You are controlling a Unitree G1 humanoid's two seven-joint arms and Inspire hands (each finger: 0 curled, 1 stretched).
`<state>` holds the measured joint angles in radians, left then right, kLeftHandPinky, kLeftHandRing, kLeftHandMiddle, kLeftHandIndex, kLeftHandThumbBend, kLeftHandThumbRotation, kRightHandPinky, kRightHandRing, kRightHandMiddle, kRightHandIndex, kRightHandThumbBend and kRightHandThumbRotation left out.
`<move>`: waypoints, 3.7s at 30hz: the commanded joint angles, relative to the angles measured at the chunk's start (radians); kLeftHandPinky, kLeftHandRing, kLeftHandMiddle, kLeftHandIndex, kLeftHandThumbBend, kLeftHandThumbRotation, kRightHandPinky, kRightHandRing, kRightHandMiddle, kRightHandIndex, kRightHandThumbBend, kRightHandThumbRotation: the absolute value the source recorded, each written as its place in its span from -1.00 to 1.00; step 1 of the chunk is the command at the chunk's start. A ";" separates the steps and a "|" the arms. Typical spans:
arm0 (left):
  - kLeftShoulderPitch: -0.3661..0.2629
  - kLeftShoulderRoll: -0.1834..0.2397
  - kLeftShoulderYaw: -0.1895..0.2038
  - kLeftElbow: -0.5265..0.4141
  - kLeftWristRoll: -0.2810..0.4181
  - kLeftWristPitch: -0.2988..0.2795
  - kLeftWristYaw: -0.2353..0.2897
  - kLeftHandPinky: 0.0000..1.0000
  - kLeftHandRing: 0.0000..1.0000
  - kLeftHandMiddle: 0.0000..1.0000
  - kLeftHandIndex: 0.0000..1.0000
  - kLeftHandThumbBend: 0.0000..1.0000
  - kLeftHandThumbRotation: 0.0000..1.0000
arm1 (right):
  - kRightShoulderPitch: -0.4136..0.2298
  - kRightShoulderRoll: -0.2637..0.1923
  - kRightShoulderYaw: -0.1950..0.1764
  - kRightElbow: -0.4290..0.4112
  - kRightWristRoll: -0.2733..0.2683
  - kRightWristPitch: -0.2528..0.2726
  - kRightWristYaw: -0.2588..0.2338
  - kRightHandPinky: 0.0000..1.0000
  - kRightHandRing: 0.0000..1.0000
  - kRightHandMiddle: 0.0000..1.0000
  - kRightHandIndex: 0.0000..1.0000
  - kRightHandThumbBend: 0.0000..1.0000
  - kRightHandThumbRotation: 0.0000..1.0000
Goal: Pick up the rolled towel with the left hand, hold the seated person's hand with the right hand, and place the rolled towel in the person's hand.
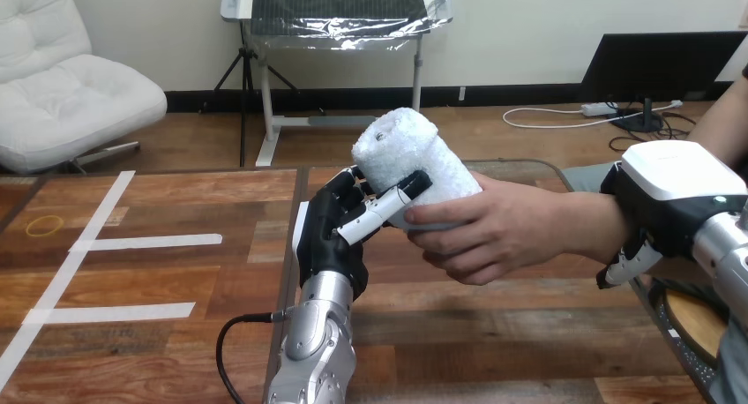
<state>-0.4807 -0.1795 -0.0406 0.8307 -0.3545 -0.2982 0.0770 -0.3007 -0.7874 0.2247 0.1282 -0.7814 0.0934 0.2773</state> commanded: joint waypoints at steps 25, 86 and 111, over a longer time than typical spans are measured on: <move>-0.138 -0.236 -0.076 -0.096 0.033 -0.041 -0.028 -0.25 -0.21 -0.15 -0.09 0.37 -1.00 | -0.057 0.024 -0.021 -0.026 0.013 -0.008 -0.005 -0.31 -0.09 0.09 0.17 0.72 -1.00; 0.119 0.016 -0.091 -0.411 0.120 0.052 -0.411 1.00 1.00 1.00 1.00 0.86 0.14 | 0.116 0.088 -0.113 -0.310 0.119 0.025 0.019 0.75 0.93 0.91 0.79 0.73 -1.00; 0.346 0.129 -0.082 -0.635 0.160 -0.034 -0.360 0.89 0.94 0.96 1.00 0.80 0.19 | 0.328 0.307 -0.189 -0.555 0.174 0.034 -0.153 0.78 0.96 0.93 0.78 0.58 -1.00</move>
<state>-0.1609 -0.0438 -0.1353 0.2827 -0.2067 -0.2820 -0.2893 0.0142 -0.5685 0.0138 -0.3064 -0.6516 0.1839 0.1742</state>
